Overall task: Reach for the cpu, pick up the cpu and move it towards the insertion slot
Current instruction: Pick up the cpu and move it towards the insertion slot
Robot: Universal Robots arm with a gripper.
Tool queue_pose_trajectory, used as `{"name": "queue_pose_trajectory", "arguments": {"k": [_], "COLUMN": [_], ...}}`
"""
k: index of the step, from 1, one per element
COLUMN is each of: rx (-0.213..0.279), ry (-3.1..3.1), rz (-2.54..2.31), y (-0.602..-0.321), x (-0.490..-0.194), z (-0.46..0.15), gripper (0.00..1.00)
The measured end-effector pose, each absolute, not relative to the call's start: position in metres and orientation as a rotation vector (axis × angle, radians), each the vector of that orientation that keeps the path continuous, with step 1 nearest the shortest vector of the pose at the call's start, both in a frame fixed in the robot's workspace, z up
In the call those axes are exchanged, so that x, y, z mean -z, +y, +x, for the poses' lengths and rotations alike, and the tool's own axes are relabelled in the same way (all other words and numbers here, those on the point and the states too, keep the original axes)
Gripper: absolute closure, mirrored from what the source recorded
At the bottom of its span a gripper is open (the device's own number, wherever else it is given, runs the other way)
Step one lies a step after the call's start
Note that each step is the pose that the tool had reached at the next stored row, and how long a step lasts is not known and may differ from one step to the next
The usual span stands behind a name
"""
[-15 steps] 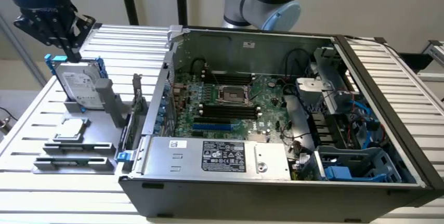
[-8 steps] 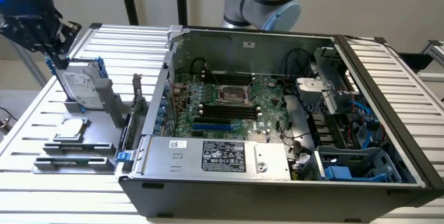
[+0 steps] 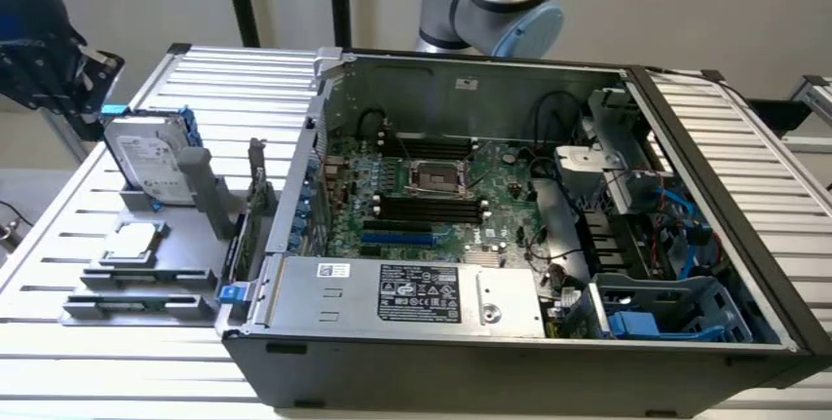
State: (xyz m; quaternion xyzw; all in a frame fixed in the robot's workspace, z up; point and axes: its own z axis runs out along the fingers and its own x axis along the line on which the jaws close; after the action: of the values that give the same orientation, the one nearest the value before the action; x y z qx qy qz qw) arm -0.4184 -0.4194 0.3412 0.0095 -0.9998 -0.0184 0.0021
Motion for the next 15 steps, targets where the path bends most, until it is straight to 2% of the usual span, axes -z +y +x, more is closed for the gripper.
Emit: {"name": "queue_pose_trajectory", "arguments": {"k": [13, 15], "rx": [0.053, 0.053], "ry": [-3.136, -3.136], "rz": [0.03, 0.03], "y": [-0.4252, -0.4252], "x": [-0.3403, -0.3403], "z": [-0.4305, -0.4307], "gripper": [0.89, 0.82]}}
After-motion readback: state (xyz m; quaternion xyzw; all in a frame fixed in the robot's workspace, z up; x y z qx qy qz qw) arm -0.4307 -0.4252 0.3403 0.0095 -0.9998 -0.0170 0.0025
